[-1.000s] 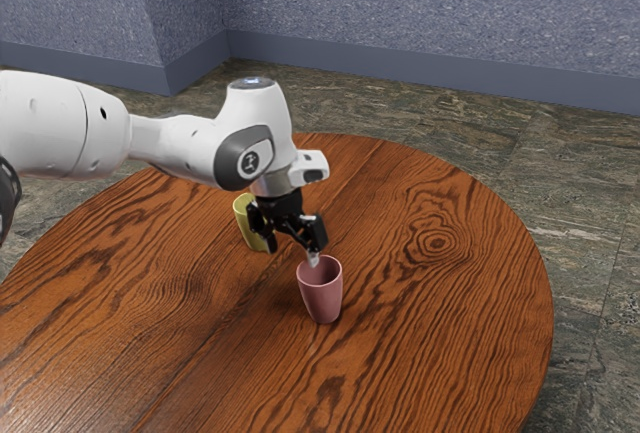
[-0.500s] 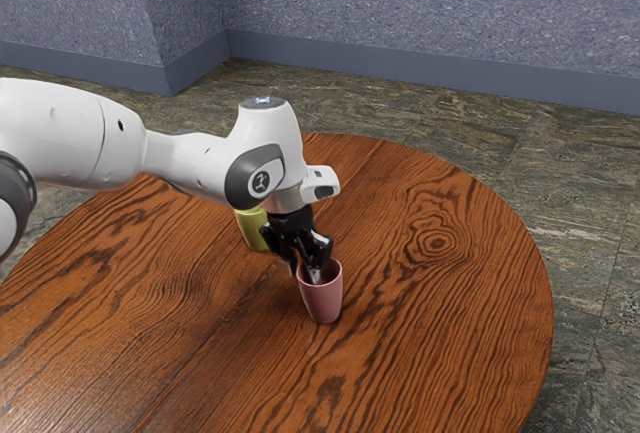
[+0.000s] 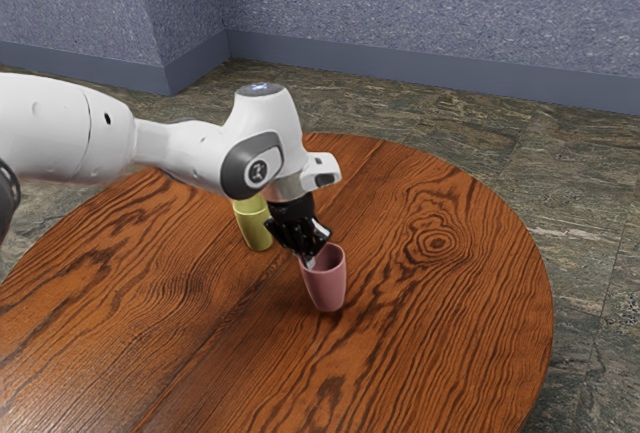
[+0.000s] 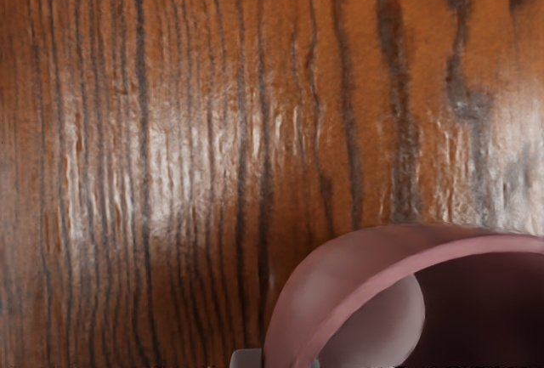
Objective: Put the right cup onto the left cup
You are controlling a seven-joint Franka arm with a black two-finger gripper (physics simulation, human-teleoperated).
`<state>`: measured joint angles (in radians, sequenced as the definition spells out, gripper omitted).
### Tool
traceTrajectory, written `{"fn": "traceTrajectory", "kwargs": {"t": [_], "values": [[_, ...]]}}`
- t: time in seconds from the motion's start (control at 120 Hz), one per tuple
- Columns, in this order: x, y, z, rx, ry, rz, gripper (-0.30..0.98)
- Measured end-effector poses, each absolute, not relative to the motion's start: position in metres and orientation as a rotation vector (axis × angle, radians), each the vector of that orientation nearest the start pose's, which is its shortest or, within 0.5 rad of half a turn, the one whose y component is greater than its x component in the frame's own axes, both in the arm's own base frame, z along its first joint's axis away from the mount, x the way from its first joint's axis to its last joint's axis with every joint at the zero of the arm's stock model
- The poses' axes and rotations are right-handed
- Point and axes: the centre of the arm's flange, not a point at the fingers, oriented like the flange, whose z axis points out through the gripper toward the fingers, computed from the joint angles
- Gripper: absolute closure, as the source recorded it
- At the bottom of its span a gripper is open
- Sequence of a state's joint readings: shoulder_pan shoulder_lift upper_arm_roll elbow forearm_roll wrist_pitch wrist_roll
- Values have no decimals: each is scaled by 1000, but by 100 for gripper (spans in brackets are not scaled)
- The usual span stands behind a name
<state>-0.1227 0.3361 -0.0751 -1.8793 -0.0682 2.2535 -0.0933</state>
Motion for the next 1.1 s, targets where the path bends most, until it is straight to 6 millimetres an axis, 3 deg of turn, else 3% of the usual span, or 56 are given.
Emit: {"fn": "traceTrajectory", "kwargs": {"t": [0.225, 0.3, 0.408, 0.65, 0.825, 0.958, 1.1], "values": [[603, -115, 407, -3218, 85, -135, 78], [600, -93, 432, -3212, 38, -139, 78], [597, -65, 451, -3205, -25, -112, 78], [600, -18, 510, -3195, -97, -111, 79], [604, -6, 532, -3190, -96, -100, 79], [614, 22, 545, -3178, -145, -123, 79], [625, 34, 553, -3168, -154, -146, 79]]}}
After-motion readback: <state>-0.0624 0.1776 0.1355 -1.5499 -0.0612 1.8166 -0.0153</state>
